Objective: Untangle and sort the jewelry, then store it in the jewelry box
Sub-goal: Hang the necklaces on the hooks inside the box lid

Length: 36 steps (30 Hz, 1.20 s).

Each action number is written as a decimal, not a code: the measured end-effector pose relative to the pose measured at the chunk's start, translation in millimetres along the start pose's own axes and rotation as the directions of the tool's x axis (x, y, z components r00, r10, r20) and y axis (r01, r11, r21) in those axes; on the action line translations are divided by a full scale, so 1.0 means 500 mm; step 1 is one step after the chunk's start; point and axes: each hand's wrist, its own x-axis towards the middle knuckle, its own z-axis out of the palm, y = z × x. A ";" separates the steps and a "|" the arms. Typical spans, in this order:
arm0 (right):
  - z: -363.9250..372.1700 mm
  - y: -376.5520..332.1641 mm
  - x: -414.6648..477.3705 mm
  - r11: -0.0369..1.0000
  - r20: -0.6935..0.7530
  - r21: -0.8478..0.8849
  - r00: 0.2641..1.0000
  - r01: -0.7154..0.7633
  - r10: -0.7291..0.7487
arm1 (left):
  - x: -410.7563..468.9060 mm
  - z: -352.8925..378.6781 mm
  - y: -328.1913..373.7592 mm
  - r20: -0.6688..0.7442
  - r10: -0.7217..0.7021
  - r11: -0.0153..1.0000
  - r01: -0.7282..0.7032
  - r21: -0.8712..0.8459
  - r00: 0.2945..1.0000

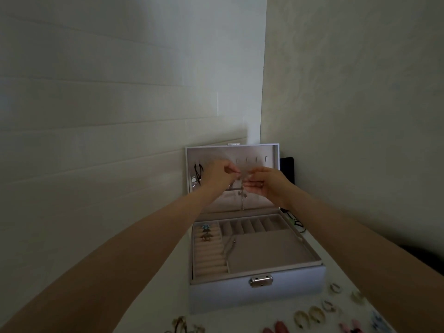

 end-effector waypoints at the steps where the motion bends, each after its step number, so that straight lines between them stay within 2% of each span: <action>1: -0.001 -0.001 0.004 1.000 0.026 -0.008 1.000 0.009 -0.008 | 0.004 0.004 0.001 -0.032 0.009 1.000 -0.008 0.019 0.999; 3: -0.002 -0.003 0.013 0.998 0.049 -0.050 0.998 0.035 -0.032 | 0.012 0.009 0.005 -0.094 0.017 0.999 -0.013 0.048 0.995; 7: 0.007 -0.006 0.031 0.991 -0.027 -0.116 0.997 0.072 -0.075 | 0.028 0.015 0.012 -0.174 0.052 0.996 -0.039 0.075 0.983; 13: 0.018 -0.016 0.053 0.951 -0.100 -0.285 0.983 0.120 -0.154 | 0.037 0.014 0.008 -0.173 0.121 0.988 -0.103 0.113 0.977; 18: 0.016 -0.010 0.059 0.861 -0.100 -0.480 0.965 0.168 -0.244 | 0.032 0.018 -0.005 -0.191 0.178 0.976 -0.149 0.156 0.965; 25: 0.026 -0.007 0.060 0.805 -0.173 -0.556 0.920 0.205 -0.353 | 0.034 0.033 -0.013 -0.306 0.278 0.937 -0.187 0.295 0.910; 30: 0.040 -0.010 0.075 0.847 -0.278 -0.491 0.885 0.203 -0.373 | 0.035 0.049 0.003 -0.444 0.168 0.965 -0.056 0.255 0.880; 36: 0.059 -0.014 0.086 0.902 -0.381 -0.396 0.863 0.170 -0.331 | 0.044 0.054 0.036 -0.451 -0.009 0.962 0.131 0.240 0.892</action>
